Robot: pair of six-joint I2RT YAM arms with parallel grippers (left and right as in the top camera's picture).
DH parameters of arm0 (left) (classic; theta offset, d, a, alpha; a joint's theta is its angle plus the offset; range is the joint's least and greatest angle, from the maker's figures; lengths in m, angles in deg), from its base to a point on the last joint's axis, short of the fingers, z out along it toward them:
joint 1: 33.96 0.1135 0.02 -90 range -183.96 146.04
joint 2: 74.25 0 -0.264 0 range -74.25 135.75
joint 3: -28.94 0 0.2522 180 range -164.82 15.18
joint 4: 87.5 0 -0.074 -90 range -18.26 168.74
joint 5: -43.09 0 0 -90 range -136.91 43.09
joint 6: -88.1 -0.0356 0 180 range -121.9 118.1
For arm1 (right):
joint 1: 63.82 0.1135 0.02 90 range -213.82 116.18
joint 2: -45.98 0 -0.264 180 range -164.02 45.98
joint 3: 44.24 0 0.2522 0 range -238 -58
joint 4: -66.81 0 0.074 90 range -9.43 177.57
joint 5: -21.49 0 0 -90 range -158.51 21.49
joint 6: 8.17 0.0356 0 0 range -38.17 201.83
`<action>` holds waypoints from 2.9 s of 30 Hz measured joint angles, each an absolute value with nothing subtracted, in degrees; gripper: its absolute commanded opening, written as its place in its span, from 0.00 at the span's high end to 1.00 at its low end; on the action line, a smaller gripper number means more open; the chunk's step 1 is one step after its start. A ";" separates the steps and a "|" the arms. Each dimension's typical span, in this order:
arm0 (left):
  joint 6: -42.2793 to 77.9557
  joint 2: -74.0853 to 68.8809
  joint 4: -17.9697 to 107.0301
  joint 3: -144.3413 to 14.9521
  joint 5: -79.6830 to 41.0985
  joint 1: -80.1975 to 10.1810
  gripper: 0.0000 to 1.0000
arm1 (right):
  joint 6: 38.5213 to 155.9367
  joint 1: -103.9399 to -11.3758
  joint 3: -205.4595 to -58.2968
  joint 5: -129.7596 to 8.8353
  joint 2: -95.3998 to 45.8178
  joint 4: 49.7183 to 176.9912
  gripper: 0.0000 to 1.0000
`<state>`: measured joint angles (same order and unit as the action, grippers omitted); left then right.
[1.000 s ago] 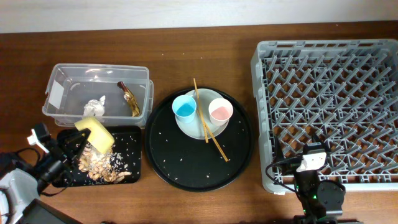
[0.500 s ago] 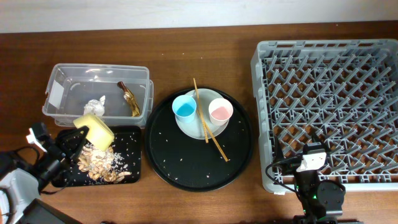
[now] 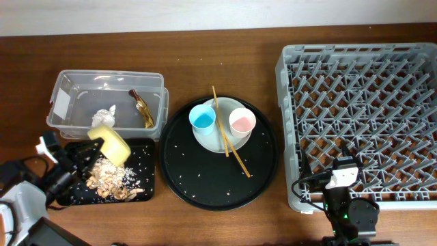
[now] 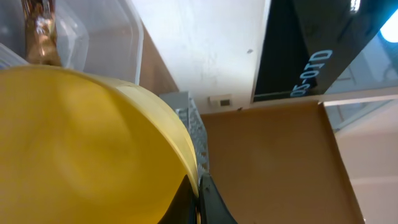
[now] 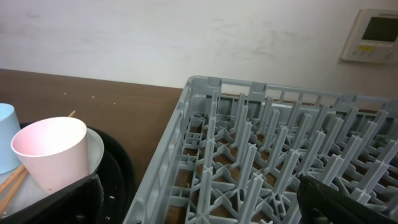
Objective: Sort waste into correct bins and load items into the dishwasher rack
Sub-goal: 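Return the yellow bowl to the round tray with the left gripper, then grasp the blue cup with the left gripper and lift it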
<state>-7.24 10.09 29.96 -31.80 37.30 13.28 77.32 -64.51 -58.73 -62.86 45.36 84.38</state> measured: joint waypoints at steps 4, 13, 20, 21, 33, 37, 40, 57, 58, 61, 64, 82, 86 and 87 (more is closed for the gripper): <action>-4.01 8.12 29.81 -33.24 32.49 8.30 1.00 | 77.36 -64.51 -58.73 -62.86 45.36 84.38 0.02; 7.03 -2.70 31.47 -38.95 11.26 -14.32 0.99 | 77.34 -64.51 -58.73 -62.88 45.36 84.38 0.02; 17.39 -4.71 31.54 -39.01 -19.07 -45.69 1.00 | 77.36 -64.51 -58.73 -62.90 45.36 84.38 0.02; 18.75 -4.58 31.65 -39.01 -22.59 -49.29 0.99 | 77.32 -64.51 -58.73 -62.88 45.36 84.38 0.02; 27.34 6.37 37.22 -39.01 -42.22 -73.75 1.00 | 77.32 -64.51 -58.73 -62.88 45.36 84.38 0.02; 27.82 11.64 40.72 -39.01 -42.94 -76.81 0.96 | 77.34 -64.51 -58.73 -62.88 45.36 84.38 0.02; 27.97 12.93 41.57 -39.01 -43.14 -77.49 0.75 | 77.36 -64.51 -58.73 -62.88 45.36 84.38 0.02; 27.49 13.19 29.92 -56.30 -56.45 -77.55 0.57 | 77.36 -64.51 -58.73 -62.88 45.36 84.38 0.02; 27.47 13.19 30.27 -58.14 -58.77 -77.55 0.57 | 77.32 -64.51 -58.73 -62.88 45.36 84.38 0.02; 27.47 13.19 33.07 -59.54 -64.93 -77.55 0.58 | 77.36 -64.51 -58.73 -62.88 45.36 84.38 0.02; 27.49 13.30 35.91 -59.54 -70.26 -76.24 0.59 | 77.34 -64.51 -58.73 -62.88 45.36 84.38 0.01; 27.47 27.94 39.16 -59.54 -54.83 -57.07 0.73 | 77.32 -64.51 -58.73 -62.88 45.36 84.38 0.02; 27.47 29.04 39.19 -59.54 -53.02 -57.12 0.73 | 77.34 -64.51 -58.73 -62.88 45.36 84.38 0.02; 27.47 29.19 39.21 -59.54 -52.84 -57.12 0.73 | 77.34 -64.51 -58.73 -62.88 45.36 84.38 0.02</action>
